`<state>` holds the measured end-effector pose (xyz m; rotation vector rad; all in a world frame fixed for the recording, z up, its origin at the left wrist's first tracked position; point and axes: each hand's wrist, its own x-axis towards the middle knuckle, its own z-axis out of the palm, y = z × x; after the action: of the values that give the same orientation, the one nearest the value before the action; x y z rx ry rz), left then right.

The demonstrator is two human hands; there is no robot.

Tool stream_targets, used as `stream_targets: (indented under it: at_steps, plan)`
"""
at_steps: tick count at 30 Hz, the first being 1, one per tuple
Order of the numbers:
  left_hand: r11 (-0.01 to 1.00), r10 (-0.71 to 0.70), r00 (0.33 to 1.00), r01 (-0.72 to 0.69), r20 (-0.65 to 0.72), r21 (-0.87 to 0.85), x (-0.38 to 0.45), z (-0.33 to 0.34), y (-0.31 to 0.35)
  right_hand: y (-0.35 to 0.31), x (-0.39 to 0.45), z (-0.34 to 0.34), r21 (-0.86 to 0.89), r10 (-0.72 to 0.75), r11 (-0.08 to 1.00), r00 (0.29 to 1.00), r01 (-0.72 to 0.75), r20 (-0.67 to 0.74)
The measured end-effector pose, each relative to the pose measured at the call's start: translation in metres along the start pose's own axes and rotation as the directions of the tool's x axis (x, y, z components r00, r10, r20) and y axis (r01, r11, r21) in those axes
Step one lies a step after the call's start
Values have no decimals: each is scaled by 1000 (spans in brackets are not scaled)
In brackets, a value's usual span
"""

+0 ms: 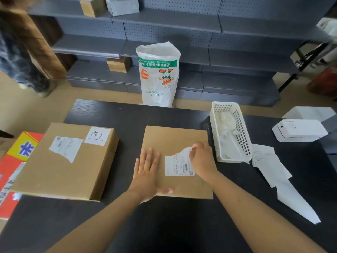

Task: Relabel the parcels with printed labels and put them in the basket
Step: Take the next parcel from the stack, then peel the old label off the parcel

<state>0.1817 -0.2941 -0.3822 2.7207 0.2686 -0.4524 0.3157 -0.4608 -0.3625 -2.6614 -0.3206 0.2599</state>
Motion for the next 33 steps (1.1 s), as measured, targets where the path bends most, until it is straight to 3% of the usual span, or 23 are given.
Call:
stream_targets:
  at_steps: [8, 12, 18, 26, 33]
  plan:
    - [996, -38, 999, 36, 35, 80, 3, -11, 7, -3, 13, 3, 6, 89, 996, 996, -89, -7]
    - [992, -28, 999, 26, 17, 126, 4, -16, 9, -3, 21, -3, 18, 128, 991, 988, -130, 90]
    - [998, 11, 1000, -13, 18, 64, 2, -13, 3, -15, 24, -3, -143, 172, 978, 974, -151, 145]
    - [998, 35, 999, -37, 31, 53, 3, -11, -1, -15, 14, 7, -268, 51, 963, 995, -28, 82]
    - [999, 27, 999, -28, 27, 41, 2, -12, 0, -14, 1, 7, -130, -34, 990, 996, 45, 83]
